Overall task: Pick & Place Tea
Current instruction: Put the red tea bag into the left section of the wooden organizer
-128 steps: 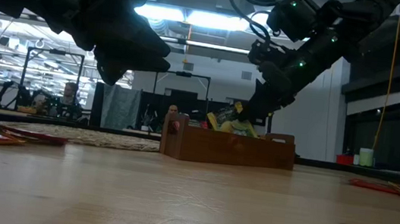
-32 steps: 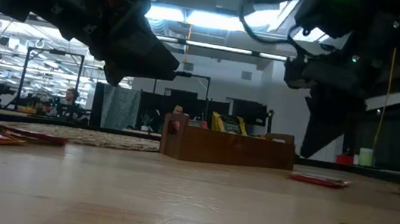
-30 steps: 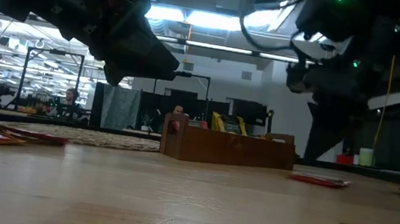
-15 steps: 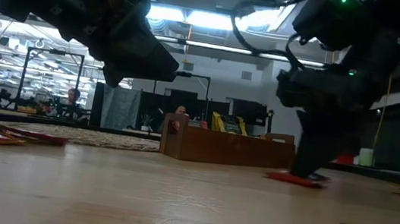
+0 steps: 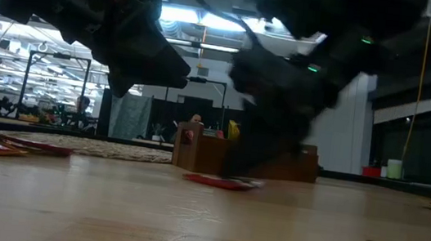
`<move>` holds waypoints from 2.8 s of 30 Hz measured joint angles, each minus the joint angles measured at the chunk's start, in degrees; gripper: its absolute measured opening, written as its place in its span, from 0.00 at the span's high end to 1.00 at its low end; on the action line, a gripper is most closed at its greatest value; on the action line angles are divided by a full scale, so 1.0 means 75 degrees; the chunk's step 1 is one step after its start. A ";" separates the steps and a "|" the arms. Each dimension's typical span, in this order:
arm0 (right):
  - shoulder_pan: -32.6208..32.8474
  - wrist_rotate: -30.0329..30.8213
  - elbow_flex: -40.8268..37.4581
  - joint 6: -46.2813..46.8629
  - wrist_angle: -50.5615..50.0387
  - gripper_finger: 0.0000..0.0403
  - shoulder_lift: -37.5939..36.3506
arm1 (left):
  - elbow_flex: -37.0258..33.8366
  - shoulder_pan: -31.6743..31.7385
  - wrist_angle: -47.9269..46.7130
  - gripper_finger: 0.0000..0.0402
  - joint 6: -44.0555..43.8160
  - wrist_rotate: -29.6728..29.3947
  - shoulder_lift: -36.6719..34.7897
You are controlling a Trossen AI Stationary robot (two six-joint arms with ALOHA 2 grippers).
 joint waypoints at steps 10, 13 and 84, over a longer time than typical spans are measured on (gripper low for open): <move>-0.0121 0.0050 0.1918 -0.1621 -0.2668 0.98 -0.0169 | 0.0247 -0.0118 -0.0839 0.87 -0.0111 0.0287 0.0000; -0.0121 0.0050 0.2055 -0.1626 -0.3376 0.98 -0.0152 | 0.0563 -0.0118 -0.1368 0.97 -0.0040 0.0607 0.0122; -0.0420 -0.0777 -0.0159 -0.0307 -0.1363 0.61 -0.0429 | 0.1632 0.0306 -0.2876 0.99 0.0220 0.1390 0.2206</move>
